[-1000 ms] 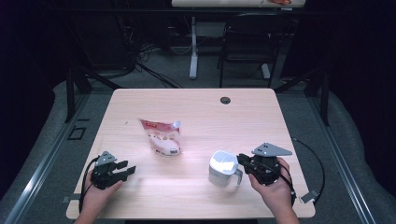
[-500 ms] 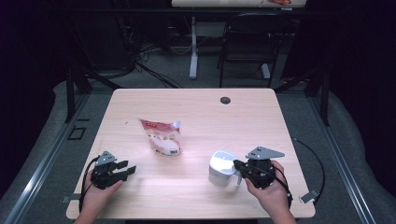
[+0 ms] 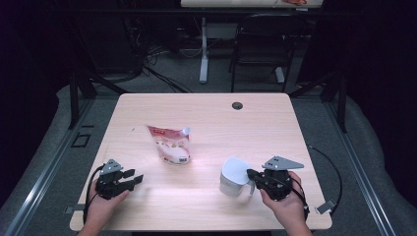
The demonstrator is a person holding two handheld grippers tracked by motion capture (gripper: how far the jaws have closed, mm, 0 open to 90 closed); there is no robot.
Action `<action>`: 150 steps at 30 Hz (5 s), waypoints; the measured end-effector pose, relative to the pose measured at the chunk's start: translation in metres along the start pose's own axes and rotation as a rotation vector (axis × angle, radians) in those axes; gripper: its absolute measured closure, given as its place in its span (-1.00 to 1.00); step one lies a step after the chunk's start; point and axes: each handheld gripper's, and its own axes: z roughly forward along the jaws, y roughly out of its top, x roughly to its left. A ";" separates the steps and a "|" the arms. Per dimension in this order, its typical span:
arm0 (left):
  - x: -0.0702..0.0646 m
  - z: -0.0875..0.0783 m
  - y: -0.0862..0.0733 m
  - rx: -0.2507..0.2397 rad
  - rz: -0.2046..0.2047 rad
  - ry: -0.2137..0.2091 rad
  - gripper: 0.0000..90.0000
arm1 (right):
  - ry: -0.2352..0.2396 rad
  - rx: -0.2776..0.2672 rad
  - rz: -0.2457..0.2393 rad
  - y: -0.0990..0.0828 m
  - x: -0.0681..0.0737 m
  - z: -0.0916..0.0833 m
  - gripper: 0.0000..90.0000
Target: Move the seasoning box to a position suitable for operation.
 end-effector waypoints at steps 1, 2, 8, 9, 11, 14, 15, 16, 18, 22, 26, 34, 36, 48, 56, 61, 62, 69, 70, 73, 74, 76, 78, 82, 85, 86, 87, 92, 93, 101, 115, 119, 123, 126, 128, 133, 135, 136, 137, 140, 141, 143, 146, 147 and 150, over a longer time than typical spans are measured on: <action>0.000 0.000 0.000 -0.001 0.000 0.001 0.19 | 0.003 -0.008 0.006 -0.001 -0.001 0.000 1.00; 0.000 0.000 0.000 0.000 -0.001 0.001 0.19 | 0.006 -0.010 0.011 -0.002 -0.001 0.000 1.00; 0.000 0.000 0.000 0.000 -0.001 0.000 0.19 | 0.016 -0.030 0.033 -0.005 -0.003 -0.001 1.00; 0.000 0.000 0.000 0.000 0.001 0.000 0.19 | 0.021 -0.044 0.043 -0.007 -0.004 -0.001 1.00; 0.000 0.000 0.000 -0.004 0.001 0.001 0.19 | 0.026 -0.050 0.052 -0.009 -0.005 -0.001 1.00; 0.000 0.000 0.000 0.002 0.001 -0.001 0.19 | 0.035 -0.061 0.068 -0.010 -0.006 -0.001 1.00; 0.000 0.000 0.000 -0.001 -0.001 0.001 0.19 | 0.043 -0.067 0.075 -0.011 -0.008 -0.001 1.00; 0.000 0.001 0.000 -0.002 0.000 0.000 0.19 | 0.043 -0.071 0.078 -0.012 -0.008 -0.001 1.00; 0.000 0.001 0.000 -0.001 0.002 0.000 0.19 | 0.049 -0.074 0.083 -0.012 -0.008 -0.001 1.00; 0.000 0.001 0.000 -0.001 0.002 0.000 0.19 | 0.046 -0.079 0.084 -0.013 -0.008 -0.001 1.00; 0.000 0.000 0.000 0.007 0.000 -0.001 0.19 | 0.043 -0.094 0.082 -0.015 -0.007 -0.001 1.00; 0.000 0.000 0.000 0.007 0.000 0.001 0.19 | 0.044 -0.135 0.107 -0.021 -0.008 -0.001 1.00; 0.000 0.000 0.000 0.008 0.000 0.000 0.19 | 0.048 -0.142 0.112 -0.022 -0.008 -0.001 1.00; -0.001 0.001 -0.001 0.002 -0.001 0.001 0.19 | 0.058 -0.156 0.146 -0.028 -0.012 -0.002 1.00; -0.001 0.002 -0.001 0.002 -0.003 0.000 0.18 | 0.080 -0.154 0.191 -0.035 -0.016 -0.003 0.94; -0.001 0.001 0.000 0.000 -0.001 0.000 0.18 | 0.085 -0.134 0.220 -0.040 -0.019 -0.001 0.94; -0.001 0.001 0.000 0.001 -0.003 0.000 0.18 | 0.083 -0.128 0.222 -0.041 -0.019 0.000 0.94; -0.001 0.001 0.000 0.000 0.000 0.000 0.18 | 0.074 -0.115 0.222 -0.044 -0.019 0.001 0.90; -0.001 0.001 0.000 -0.001 -0.002 0.000 0.18 | 0.077 -0.115 0.229 -0.045 -0.020 0.002 0.90; -0.001 0.001 0.000 0.000 -0.003 0.000 0.18 | 0.078 -0.100 0.241 -0.047 -0.022 0.004 0.89; -0.001 0.001 0.000 0.000 -0.001 0.000 0.18 | 0.078 -0.099 0.244 -0.048 -0.023 0.004 0.89; -0.001 0.001 0.000 -0.001 0.003 -0.001 0.18 | 0.075 -0.093 0.240 -0.048 -0.023 0.005 0.89; -0.001 0.001 0.000 -0.001 0.000 -0.001 0.18 | 0.071 -0.093 0.235 -0.048 -0.023 0.005 0.88; -0.001 0.001 0.000 0.000 -0.003 -0.001 0.18 | 0.067 -0.094 0.232 -0.048 -0.022 0.005 0.86; -0.001 0.001 0.000 -0.002 -0.004 -0.001 0.18 | 0.059 -0.096 0.227 -0.048 -0.022 0.004 0.80; -0.001 0.001 0.000 0.001 -0.002 -0.001 0.18 | 0.050 -0.098 0.221 -0.048 -0.022 0.003 0.77; -0.001 0.001 -0.001 -0.001 -0.005 -0.001 0.18 | 0.045 -0.099 0.214 -0.048 -0.021 0.003 0.76; -0.001 0.001 -0.001 0.000 -0.003 -0.001 0.18 | 0.035 -0.107 0.200 -0.051 -0.019 0.000 0.67; -0.001 0.001 -0.001 0.000 -0.003 0.000 0.18 | 0.028 -0.106 0.194 -0.052 -0.019 -0.001 0.64; -0.001 0.001 0.000 0.000 -0.002 -0.001 0.18 | 0.002 -0.096 0.172 -0.059 -0.013 -0.007 0.46; -0.001 0.002 0.000 0.002 -0.001 -0.002 0.18 | -0.020 -0.021 0.105 -0.063 -0.004 0.005 0.44; -0.001 0.002 0.000 0.003 0.001 -0.004 0.18 | -0.043 -0.009 0.101 -0.063 -0.004 0.007 0.58; -0.001 0.002 0.000 0.002 0.001 -0.004 0.18 | -0.029 0.006 0.107 -0.062 -0.007 0.007 0.70; -0.001 0.002 0.000 0.002 0.000 -0.004 0.18 | -0.029 0.007 0.102 -0.062 -0.006 0.007 0.75; -0.001 0.002 0.000 0.003 0.006 -0.005 0.18 | -0.032 0.000 0.103 -0.061 -0.007 0.008 0.78; -0.002 0.002 0.000 0.003 0.002 -0.004 0.18 | -0.038 -0.005 0.126 -0.060 -0.014 0.009 0.80; -0.002 0.002 0.000 0.003 0.002 -0.003 0.18 | -0.041 -0.010 0.131 -0.059 -0.018 0.010 0.80; -0.002 0.002 0.000 0.003 0.002 -0.002 0.18 | -0.050 -0.007 0.130 -0.058 -0.020 0.010 0.79; -0.002 0.003 0.000 0.003 0.002 -0.003 0.18 | -0.049 -0.012 0.136 -0.058 -0.022 0.010 0.79; -0.002 0.002 0.000 0.010 0.004 -0.005 0.18 | -0.060 -0.014 0.154 -0.056 -0.030 0.012 0.79; -0.002 0.002 0.000 0.011 0.005 -0.005 0.18 | -0.058 -0.013 0.158 -0.056 -0.033 0.013 0.79; -0.002 0.003 0.000 0.006 0.007 -0.003 0.18 | -0.052 -0.019 0.183 -0.055 -0.037 0.015 0.77; -0.002 0.004 0.000 0.008 0.005 -0.001 0.18 | -0.046 -0.025 0.207 -0.053 -0.042 0.017 0.76; -0.002 0.004 0.000 0.008 0.005 0.000 0.18 | -0.043 -0.024 0.205 -0.053 -0.044 0.018 0.76; -0.002 0.004 0.000 0.007 0.005 0.000 0.18 | -0.053 -0.025 0.200 -0.050 -0.046 0.022 0.76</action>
